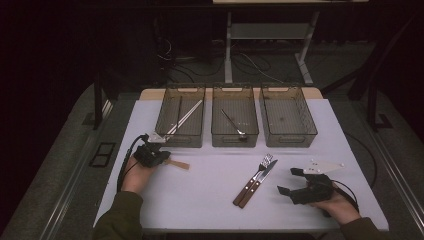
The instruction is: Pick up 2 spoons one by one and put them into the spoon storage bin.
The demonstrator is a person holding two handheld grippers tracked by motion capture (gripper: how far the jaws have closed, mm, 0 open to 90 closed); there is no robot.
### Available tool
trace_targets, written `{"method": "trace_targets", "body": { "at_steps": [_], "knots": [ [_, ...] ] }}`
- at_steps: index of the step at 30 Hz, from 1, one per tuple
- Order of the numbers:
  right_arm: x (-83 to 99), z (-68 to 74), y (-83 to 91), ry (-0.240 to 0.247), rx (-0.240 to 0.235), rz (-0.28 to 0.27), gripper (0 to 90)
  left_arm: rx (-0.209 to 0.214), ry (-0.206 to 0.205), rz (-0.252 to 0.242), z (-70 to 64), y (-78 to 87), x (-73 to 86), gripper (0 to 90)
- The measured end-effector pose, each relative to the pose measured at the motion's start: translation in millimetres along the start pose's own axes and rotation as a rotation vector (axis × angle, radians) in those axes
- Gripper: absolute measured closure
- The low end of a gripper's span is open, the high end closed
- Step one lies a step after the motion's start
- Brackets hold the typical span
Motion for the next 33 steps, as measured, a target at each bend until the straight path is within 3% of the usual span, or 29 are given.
{"method": "trace_targets", "body": {
  "at_steps": [11,23,30,33],
  "knots": [
    [0.2,1.0,0.1,0.007,-0.006,0.005,13.6,0.045,0.013,0.028,-5.5,16.1,16.5,89.0],
    [-0.1,1.6,-0.6,0.013,-0.011,0.006,13.6,0.091,0.071,0.000,-6.2,31.3,37.6,88.9],
    [-0.1,2.2,-1.3,0.015,-0.013,0.009,13.6,0.078,0.061,-0.008,-4.5,30.9,36.5,88.5],
    [-0.1,1.9,-1.4,0.012,-0.013,0.009,13.6,0.065,0.069,-0.039,-2.3,33.1,33.1,85.3]
  ]
}}
Point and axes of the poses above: each handheld gripper's, and its own axes: y roughly backward along the jaws, x roughly out of its underside, z roughly to its left, the point moved 3 cm from there along -y, roughly forward along the jaws
